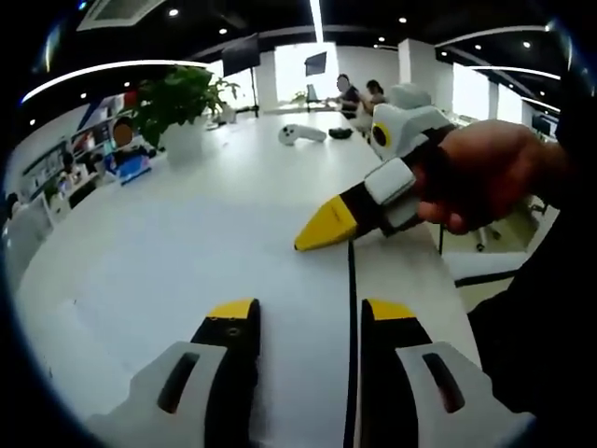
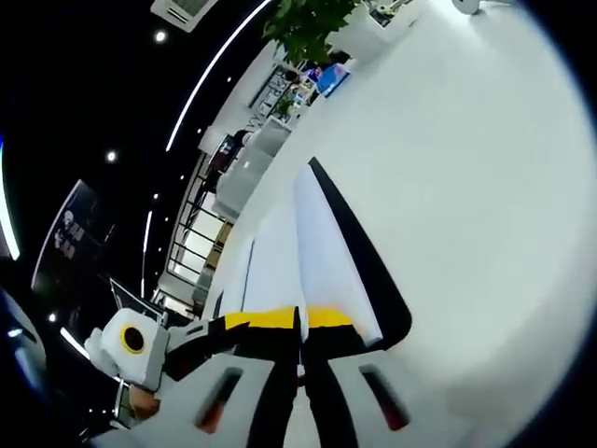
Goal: Flip through the bound document one page at a time
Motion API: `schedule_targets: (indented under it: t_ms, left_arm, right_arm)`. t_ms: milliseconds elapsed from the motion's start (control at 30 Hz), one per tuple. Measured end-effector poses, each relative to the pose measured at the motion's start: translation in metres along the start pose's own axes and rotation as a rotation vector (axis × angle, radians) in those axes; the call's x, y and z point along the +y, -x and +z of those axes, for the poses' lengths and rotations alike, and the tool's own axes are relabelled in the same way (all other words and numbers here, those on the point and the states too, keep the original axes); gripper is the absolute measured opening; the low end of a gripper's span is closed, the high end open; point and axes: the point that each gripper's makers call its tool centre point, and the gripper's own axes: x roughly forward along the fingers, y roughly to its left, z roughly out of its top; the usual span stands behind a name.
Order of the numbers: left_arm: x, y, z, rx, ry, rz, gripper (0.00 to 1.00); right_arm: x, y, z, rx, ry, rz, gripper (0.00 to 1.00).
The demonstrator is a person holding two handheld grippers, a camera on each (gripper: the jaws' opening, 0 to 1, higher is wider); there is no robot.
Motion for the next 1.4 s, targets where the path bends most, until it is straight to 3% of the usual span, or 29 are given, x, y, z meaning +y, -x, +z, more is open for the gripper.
schedule_targets:
  t_ms: [167, 367, 600, 833, 1000, 1400]
  left_arm:
    - [-0.001, 0.0, -0.001, 0.015, -0.017, 0.001, 0.47]
    - [0.005, 0.003, -0.001, 0.014, 0.042, 0.012, 0.45]
    - [0.01, 0.018, -0.003, 0.061, 0.052, 0.035, 0.51]
    - [0.013, 0.031, 0.016, -0.015, 0.066, 0.046, 0.48]
    - [0.012, 0.042, 0.012, -0.016, 0.064, 0.053, 0.45]
    - [0.031, 0.085, 0.007, -0.096, 0.126, 0.166, 0.44]
  right_arm:
    - [0.001, 0.001, -0.001, 0.003, -0.016, 0.015, 0.01]
    - [0.0, 0.001, 0.0, 0.001, -0.031, 0.026, 0.01]
    - [0.001, 0.001, 0.0, -0.004, -0.027, 0.028, 0.01]
    - [0.001, 0.0, 0.0, 0.002, -0.047, 0.037, 0.01]
    - [0.002, 0.0, 0.0, 0.008, -0.028, 0.036, 0.01]
    - [0.003, -0.001, -0.001, 0.01, -0.002, 0.026, 0.01]
